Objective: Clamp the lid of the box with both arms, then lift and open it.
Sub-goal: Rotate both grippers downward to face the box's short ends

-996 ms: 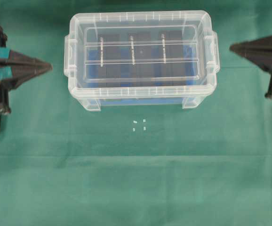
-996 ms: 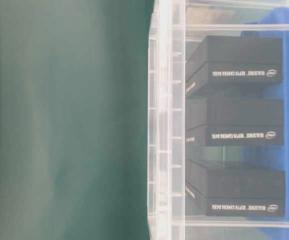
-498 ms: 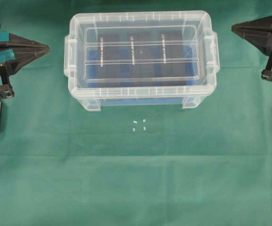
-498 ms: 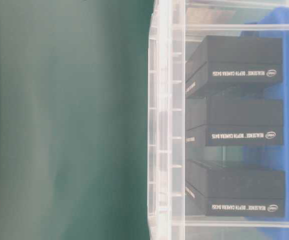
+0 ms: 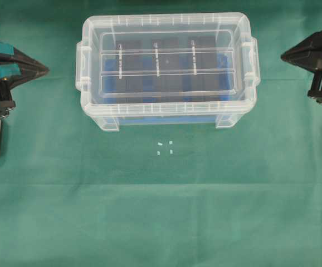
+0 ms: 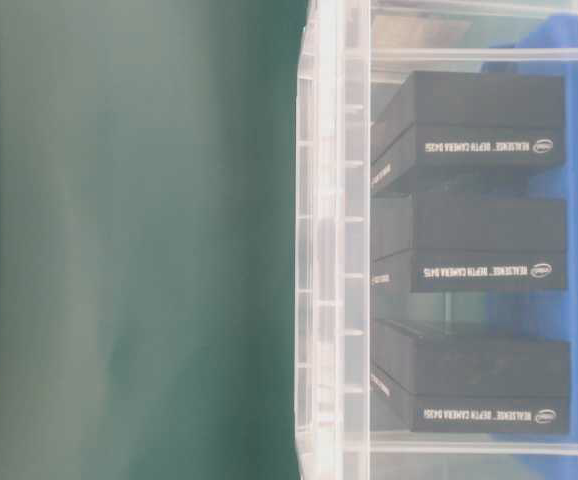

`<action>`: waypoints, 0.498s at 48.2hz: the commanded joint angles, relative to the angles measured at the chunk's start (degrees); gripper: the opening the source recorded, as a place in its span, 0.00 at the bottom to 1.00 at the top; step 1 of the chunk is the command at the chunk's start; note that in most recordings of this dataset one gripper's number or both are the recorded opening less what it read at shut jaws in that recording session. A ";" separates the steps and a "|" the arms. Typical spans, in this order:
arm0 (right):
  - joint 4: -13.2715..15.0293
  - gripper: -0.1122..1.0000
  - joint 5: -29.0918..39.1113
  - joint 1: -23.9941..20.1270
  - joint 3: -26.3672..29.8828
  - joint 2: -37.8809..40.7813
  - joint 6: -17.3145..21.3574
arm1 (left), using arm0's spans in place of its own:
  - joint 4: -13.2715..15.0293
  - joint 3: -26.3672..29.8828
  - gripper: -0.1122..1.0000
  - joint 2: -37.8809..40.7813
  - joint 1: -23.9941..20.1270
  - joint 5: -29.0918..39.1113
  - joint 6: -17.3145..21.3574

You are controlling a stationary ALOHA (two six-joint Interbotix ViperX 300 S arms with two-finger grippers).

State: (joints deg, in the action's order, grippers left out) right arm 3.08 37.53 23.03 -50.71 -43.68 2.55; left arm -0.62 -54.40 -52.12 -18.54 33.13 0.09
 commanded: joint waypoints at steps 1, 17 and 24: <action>0.00 0.10 3.25 0.18 2.20 1.76 0.26 | -0.09 2.11 0.11 0.53 -0.26 2.99 -0.09; 0.35 0.10 6.50 0.18 2.99 6.24 0.26 | -0.09 2.46 0.11 3.34 -0.35 7.03 -0.26; 0.53 0.10 6.77 0.18 3.25 7.29 0.18 | -0.09 3.08 0.11 6.15 -0.35 8.17 0.00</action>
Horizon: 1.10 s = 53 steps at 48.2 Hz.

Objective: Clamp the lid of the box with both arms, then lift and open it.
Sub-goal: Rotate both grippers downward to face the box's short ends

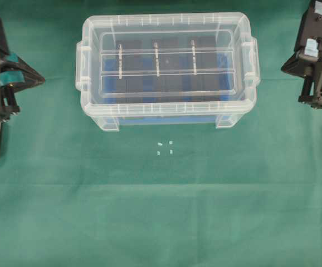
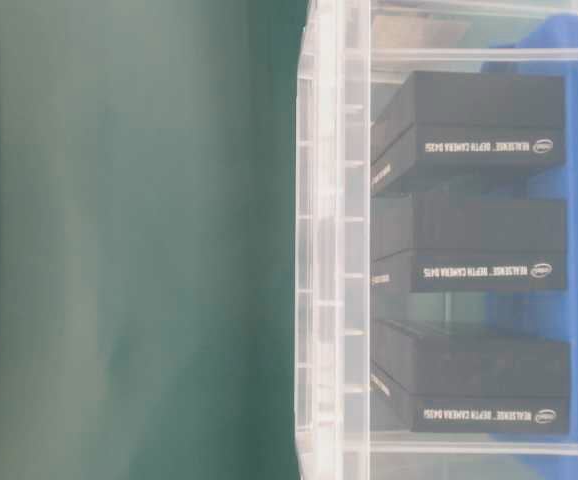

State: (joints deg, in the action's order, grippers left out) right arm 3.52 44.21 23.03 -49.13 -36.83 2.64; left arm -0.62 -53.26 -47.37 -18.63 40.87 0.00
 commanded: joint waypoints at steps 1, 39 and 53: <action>0.09 0.10 0.26 0.18 1.67 0.53 0.09 | -0.18 1.93 0.11 1.67 -0.26 0.79 0.26; 1.85 0.10 5.89 0.18 3.69 5.19 -11.16 | -0.88 4.48 0.11 5.80 0.35 12.48 7.03; 1.85 0.10 5.71 0.18 3.87 5.54 -11.25 | -0.79 5.71 0.11 9.23 0.35 12.30 7.12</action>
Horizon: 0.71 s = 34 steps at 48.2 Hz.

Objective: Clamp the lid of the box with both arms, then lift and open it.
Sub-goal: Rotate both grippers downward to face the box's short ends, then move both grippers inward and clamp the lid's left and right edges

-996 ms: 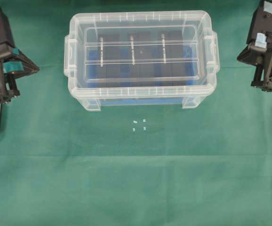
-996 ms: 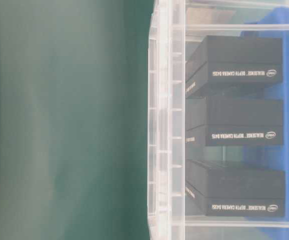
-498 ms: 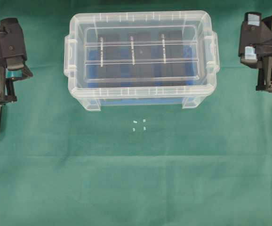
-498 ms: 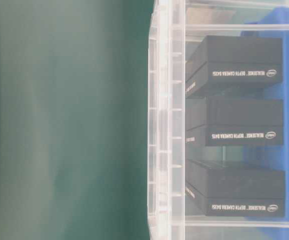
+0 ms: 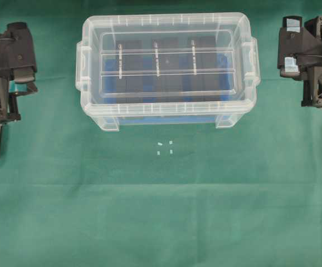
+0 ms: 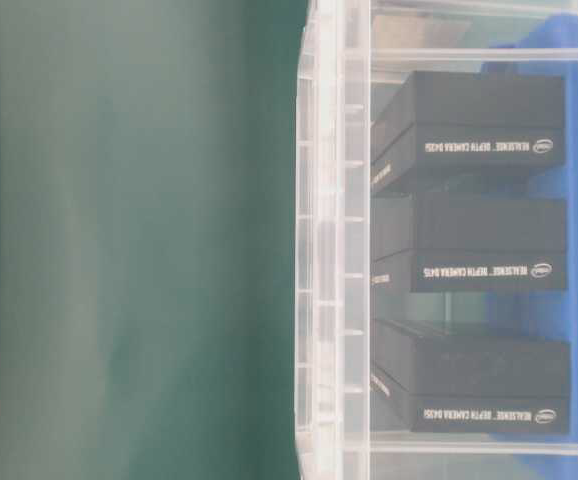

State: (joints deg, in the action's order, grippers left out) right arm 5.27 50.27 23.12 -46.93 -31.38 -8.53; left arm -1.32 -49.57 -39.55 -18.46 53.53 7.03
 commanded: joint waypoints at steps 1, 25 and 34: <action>0.09 0.10 -0.44 0.09 1.76 0.18 -0.09 | -0.09 2.29 0.11 1.93 0.18 -0.44 0.09; 0.09 0.10 -4.39 0.00 5.80 7.29 -2.29 | -0.09 9.32 0.11 14.59 -0.26 -4.31 4.92; 0.09 0.10 -5.63 -0.09 7.91 10.20 -3.25 | -0.09 11.25 0.11 18.46 -0.44 -5.71 6.50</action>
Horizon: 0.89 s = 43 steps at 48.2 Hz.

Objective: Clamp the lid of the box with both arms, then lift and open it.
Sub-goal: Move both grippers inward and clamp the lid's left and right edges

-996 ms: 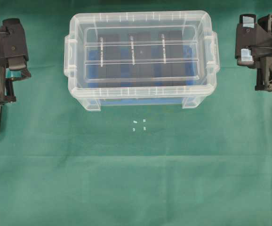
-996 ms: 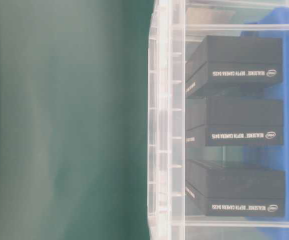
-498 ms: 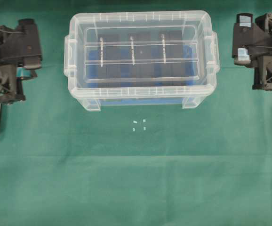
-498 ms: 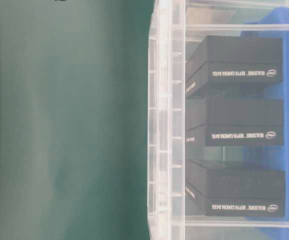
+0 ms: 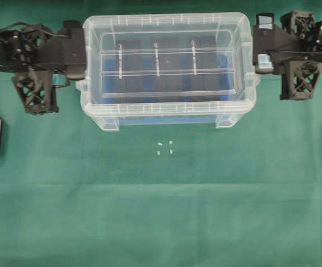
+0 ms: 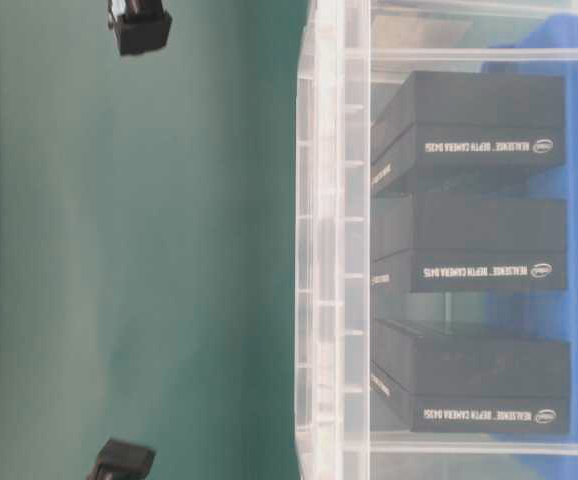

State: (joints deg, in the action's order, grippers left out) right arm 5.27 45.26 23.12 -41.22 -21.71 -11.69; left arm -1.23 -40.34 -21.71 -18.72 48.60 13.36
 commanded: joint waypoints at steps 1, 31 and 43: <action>0.09 0.10 -0.62 -0.18 2.37 0.70 -0.09 | -0.18 2.20 0.11 0.97 -0.18 -1.05 0.35; -0.09 0.10 -2.02 -1.76 5.54 4.39 -1.32 | 0.00 4.31 0.11 4.75 -0.18 -2.99 2.29; -0.26 0.10 -2.02 -1.76 5.54 3.60 -0.62 | 0.09 4.22 0.11 4.31 -0.18 -2.99 2.11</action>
State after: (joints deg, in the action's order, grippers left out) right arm 5.54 44.91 22.32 -37.97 -17.49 -12.83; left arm -1.41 -37.79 -17.58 -18.90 47.29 15.91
